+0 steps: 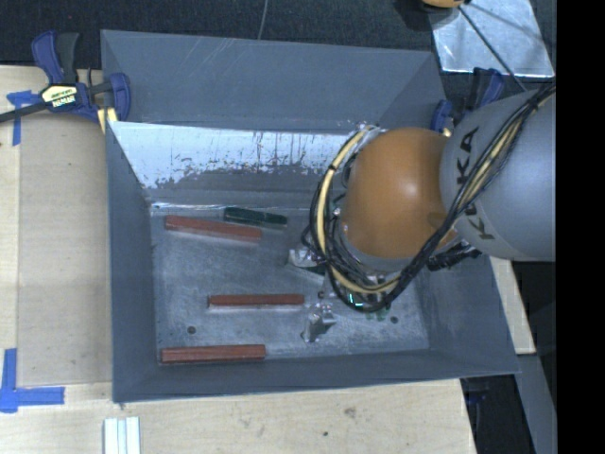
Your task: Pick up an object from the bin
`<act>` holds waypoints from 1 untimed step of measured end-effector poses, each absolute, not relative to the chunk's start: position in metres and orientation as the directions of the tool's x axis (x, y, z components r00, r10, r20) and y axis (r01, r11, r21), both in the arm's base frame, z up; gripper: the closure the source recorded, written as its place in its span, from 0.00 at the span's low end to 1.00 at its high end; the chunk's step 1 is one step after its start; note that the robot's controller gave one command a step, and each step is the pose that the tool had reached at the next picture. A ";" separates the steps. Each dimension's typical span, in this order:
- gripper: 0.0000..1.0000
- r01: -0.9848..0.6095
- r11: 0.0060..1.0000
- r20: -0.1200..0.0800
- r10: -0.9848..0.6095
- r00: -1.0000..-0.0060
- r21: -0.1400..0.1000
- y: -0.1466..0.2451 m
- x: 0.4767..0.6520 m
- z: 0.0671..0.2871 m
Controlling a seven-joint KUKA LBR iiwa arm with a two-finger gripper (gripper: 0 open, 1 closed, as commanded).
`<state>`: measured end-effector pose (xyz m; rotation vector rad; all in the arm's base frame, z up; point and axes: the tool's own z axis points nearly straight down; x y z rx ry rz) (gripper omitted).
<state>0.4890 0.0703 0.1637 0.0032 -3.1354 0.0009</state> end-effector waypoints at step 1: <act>0.00 0.000 1.000 -0.002 0.000 -1.000 0.001 0.070 0.491 0.168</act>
Offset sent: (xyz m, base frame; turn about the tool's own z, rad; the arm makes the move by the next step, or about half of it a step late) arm 0.0400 0.0078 -0.0937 0.0067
